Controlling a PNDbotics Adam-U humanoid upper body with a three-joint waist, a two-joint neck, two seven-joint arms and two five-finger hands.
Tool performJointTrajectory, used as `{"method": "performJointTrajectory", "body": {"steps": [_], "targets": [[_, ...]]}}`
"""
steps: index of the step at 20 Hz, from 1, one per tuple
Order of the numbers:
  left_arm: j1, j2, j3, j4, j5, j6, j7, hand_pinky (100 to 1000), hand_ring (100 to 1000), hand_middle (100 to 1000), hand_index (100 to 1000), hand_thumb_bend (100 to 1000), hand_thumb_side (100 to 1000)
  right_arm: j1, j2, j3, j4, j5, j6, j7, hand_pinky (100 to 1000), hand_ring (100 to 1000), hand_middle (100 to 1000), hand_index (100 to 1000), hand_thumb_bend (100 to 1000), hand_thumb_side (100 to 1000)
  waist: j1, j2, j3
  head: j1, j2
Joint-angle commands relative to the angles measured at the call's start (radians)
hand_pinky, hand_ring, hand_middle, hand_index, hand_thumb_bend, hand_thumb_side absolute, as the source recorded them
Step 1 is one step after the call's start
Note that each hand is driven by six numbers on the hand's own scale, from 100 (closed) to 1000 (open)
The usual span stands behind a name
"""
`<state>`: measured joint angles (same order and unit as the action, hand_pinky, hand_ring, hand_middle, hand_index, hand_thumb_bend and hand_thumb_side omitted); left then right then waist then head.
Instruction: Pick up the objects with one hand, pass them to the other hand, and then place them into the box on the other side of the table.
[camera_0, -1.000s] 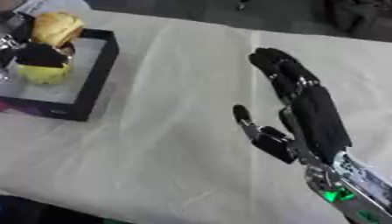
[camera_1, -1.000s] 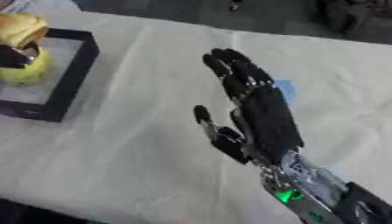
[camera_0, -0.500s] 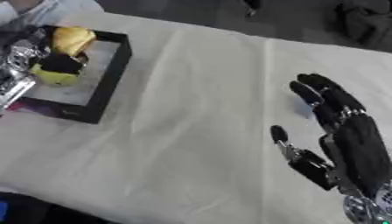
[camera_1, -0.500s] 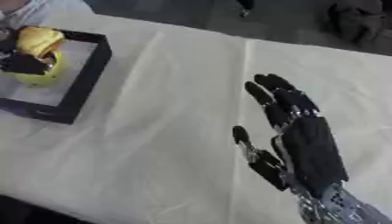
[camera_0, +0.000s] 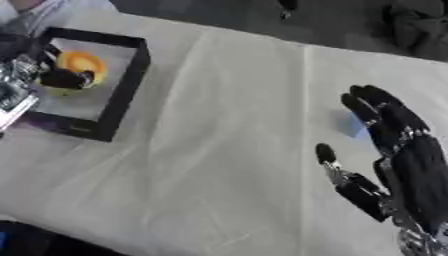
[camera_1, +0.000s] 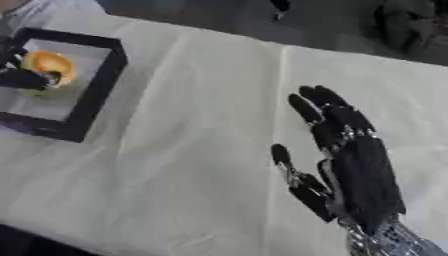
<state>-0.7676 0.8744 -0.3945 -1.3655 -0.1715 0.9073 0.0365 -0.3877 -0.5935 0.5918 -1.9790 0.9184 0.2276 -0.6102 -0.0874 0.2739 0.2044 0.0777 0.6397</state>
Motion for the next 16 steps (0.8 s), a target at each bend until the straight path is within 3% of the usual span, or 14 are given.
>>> {"method": "performJointTrajectory", "body": {"steps": [1, 4, 7, 9, 12, 14, 16], "targets": [[-0.023, 0.018, 0.028, 0.039, -0.089, 0.0, -0.058, 918, 703, 691, 857, 784, 384, -0.011, -0.007, -0.016, -0.021, -0.009, -0.001, -0.013, 722, 866, 834, 895, 343, 121, 0.008, -0.015, 0.001, -0.001, -0.005], [-0.027, 0.015, 0.039, 0.061, -0.168, 0.0, -0.114, 950, 731, 713, 878, 884, 386, -0.012, -0.007, -0.018, -0.021, -0.014, -0.001, -0.019, 721, 864, 833, 896, 341, 121, 0.011, -0.016, 0.002, -0.002, -0.002], [-0.032, 0.013, 0.055, 0.063, -0.231, 0.0, -0.164, 951, 712, 706, 876, 877, 391, -0.012, -0.009, -0.022, -0.021, -0.017, -0.001, -0.025, 721, 864, 833, 896, 340, 120, 0.014, -0.018, 0.003, -0.004, 0.001], [-0.034, 0.011, 0.073, 0.049, -0.243, 0.0, -0.184, 967, 684, 704, 880, 765, 406, -0.008, -0.01, -0.027, -0.021, -0.019, 0.003, -0.029, 720, 864, 833, 896, 339, 119, 0.015, -0.02, 0.004, -0.009, 0.005], [-0.03, 0.016, 0.119, -0.054, -0.191, 0.0, -0.135, 987, 577, 707, 838, 527, 630, -0.005, -0.015, -0.046, -0.021, -0.029, 0.013, -0.039, 716, 864, 834, 897, 342, 117, 0.016, -0.024, 0.007, -0.045, 0.013], [-0.002, 0.031, 0.162, -0.216, -0.093, 0.0, -0.026, 972, 497, 711, 839, 447, 729, -0.001, -0.023, -0.071, -0.021, -0.051, 0.024, -0.045, 710, 864, 835, 896, 346, 116, 0.016, -0.025, 0.009, -0.082, 0.019], [0.039, 0.035, 0.207, -0.392, 0.06, 0.0, 0.117, 975, 476, 721, 853, 447, 755, 0.004, -0.032, -0.098, -0.021, -0.083, 0.037, -0.046, 704, 864, 836, 896, 340, 126, 0.015, -0.025, 0.012, -0.119, 0.024]]}}
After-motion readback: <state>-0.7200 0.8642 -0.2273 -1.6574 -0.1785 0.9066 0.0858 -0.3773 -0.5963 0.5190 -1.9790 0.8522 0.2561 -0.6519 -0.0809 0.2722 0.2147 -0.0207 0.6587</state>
